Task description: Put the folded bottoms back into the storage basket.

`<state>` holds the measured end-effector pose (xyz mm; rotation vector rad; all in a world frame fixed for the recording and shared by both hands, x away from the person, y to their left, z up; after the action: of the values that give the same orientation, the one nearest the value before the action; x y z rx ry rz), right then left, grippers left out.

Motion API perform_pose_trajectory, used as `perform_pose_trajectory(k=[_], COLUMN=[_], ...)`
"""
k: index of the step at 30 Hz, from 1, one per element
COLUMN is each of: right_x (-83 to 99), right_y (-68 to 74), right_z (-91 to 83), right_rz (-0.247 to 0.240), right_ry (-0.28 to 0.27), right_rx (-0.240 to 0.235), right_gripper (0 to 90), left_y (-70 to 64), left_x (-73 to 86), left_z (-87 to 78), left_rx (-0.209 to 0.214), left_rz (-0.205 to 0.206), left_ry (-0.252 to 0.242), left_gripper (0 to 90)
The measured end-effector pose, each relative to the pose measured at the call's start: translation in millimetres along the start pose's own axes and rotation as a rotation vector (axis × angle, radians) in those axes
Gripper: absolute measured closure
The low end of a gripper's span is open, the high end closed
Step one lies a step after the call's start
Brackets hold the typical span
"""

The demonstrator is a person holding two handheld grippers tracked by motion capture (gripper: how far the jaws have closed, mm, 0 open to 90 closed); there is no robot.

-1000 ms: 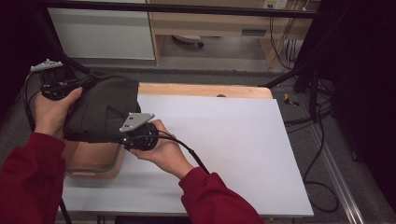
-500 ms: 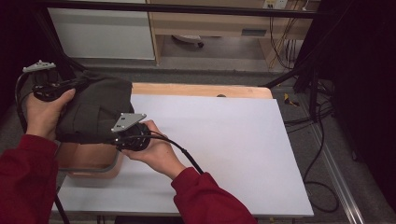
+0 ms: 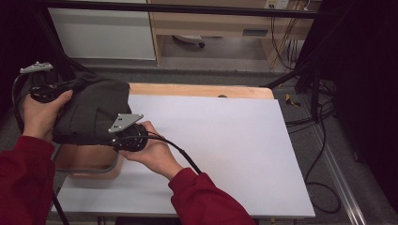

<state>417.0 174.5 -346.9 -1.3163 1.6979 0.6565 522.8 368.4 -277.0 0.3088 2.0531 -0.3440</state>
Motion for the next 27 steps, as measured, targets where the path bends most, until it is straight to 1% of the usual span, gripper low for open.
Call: perform_pose_trajectory(k=[9, 17, 27], right_x=[-2.0, -1.8, 0.3], right_y=[2.5, 6.0, 9.3], right_z=[3.4, 9.8, 17.7], right_rz=[0.0, 0.014, 0.019], right_ry=[0.002, 0.004, 0.009], right_rx=[-0.005, -0.017, -0.028], right_gripper=[67.9, 67.9, 67.9], left_y=[4.2, 9.3, 15.2], left_x=[1.9, 5.9, 12.9], left_z=[-2.4, -3.1, -1.5], left_rx=[-0.007, -0.014, -0.022], left_rz=[-0.001, 0.001, 0.005], left_ry=[0.007, 0.027, 0.051], left_gripper=[79.5, 79.5, 79.5])
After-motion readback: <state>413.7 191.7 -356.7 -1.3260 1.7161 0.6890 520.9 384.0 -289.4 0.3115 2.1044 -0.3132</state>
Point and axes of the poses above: each handheld gripper's, and its own axes: z roughly forward along the jaws, x roughly out of its underside, y roughly to its left, the point moved 6 cm from there along z, roughly forward along the jaws, and after that the axes turned 3 degrees about y, right-handed, at the moved point
